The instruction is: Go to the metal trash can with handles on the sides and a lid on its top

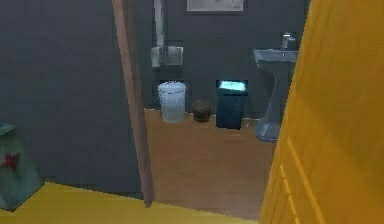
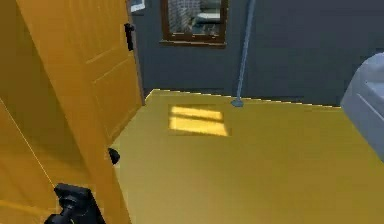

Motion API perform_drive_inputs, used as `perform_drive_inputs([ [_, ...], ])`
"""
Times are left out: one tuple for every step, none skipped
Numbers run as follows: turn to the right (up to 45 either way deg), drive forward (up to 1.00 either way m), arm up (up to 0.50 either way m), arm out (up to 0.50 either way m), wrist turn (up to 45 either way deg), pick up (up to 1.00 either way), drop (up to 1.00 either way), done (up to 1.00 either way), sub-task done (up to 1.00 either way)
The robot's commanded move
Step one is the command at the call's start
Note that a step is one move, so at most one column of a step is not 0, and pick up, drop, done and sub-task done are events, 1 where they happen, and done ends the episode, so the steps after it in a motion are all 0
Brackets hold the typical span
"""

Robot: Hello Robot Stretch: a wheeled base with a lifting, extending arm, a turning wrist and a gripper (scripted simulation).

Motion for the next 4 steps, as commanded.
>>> perform_drive_inputs([
  [0.0, 1.0, 0.0, 0.0, 0.0, 0.0, 0.0, 0.0, 0.0],
  [3.0, 0.0, 0.0, 0.0, 0.0, 0.0, 0.0, 0.0, 0.0],
  [0.0, 0.85, 0.0, 0.0, 0.0, 0.0, 0.0, 0.0, 0.0],
  [-21.0, 0.0, 0.0, 0.0, 0.0, 0.0, 0.0, 0.0, 0.0],
])
